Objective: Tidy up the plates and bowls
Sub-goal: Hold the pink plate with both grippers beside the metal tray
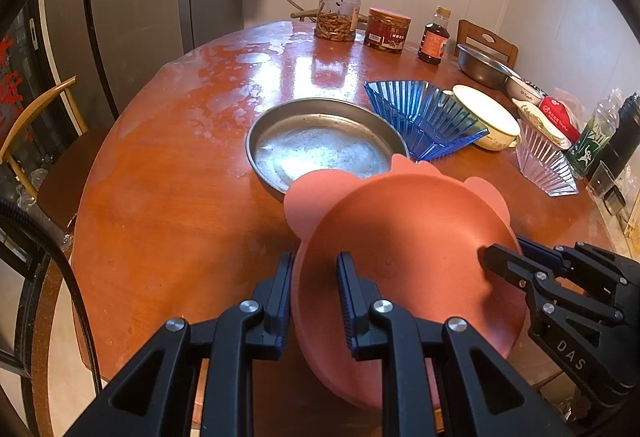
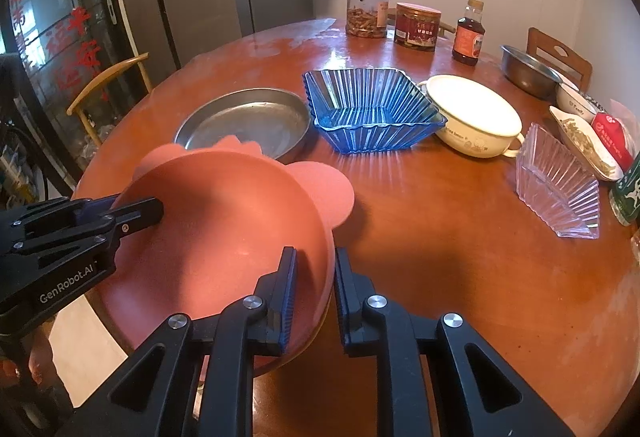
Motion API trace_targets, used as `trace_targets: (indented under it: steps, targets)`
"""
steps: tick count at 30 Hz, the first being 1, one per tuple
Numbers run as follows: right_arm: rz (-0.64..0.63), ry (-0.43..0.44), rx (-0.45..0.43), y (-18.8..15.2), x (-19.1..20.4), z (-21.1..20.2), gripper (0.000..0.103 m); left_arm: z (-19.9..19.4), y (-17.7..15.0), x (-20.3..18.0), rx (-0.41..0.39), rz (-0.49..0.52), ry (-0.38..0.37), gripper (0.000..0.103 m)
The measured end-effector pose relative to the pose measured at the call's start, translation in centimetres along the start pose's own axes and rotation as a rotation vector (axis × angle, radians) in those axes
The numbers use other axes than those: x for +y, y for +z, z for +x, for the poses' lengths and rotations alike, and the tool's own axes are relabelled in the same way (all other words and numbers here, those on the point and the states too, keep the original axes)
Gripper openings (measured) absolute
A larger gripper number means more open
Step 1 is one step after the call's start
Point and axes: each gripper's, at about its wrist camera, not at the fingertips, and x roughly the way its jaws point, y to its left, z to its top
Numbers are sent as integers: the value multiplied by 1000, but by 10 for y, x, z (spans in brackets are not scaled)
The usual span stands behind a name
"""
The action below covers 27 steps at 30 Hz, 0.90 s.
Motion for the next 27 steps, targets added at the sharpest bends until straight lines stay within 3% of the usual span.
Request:
trace_targets:
  steps: [14,21,27]
  targets:
    - [8,12,17,-2,-1,2,21,2,-2,0,10,-8,-10,22]
    - [15,16,19,-1,-2,1,29,4,-1,2,19,-15,-21,22]
    - [21,14,16,-1,-4,-1,30,2,0,1,15,-15,-23,22]
